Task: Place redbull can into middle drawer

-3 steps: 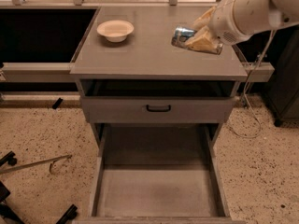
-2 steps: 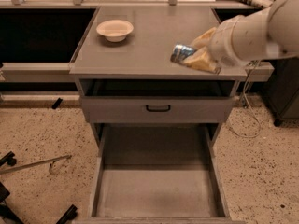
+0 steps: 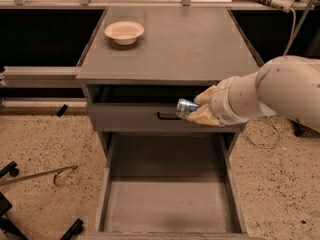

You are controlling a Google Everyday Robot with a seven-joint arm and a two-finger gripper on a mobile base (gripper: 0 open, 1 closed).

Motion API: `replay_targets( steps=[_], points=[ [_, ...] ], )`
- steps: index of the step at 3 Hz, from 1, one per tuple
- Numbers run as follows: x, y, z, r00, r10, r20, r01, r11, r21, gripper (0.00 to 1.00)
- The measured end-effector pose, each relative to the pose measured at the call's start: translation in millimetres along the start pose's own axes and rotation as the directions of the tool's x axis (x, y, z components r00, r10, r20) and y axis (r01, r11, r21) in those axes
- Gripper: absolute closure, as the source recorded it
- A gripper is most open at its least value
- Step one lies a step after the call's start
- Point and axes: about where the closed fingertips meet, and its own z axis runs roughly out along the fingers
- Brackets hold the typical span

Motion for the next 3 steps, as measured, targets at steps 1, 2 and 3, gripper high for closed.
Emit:
replay_targets(
  steps=[1, 2, 3],
  points=[
    [0.0, 0.0, 0.0, 1.0, 0.0, 0.0, 0.0, 1.0, 0.0, 1.0],
    [18.3, 19.7, 18.6, 0.999, 0.037, 0.017, -0.038, 0.9993, 0.007, 1.0],
    [63.8, 73.7, 54.2, 0.992, 0.123, 0.033, -0.124, 0.9923, 0.002, 1.0]
  ],
)
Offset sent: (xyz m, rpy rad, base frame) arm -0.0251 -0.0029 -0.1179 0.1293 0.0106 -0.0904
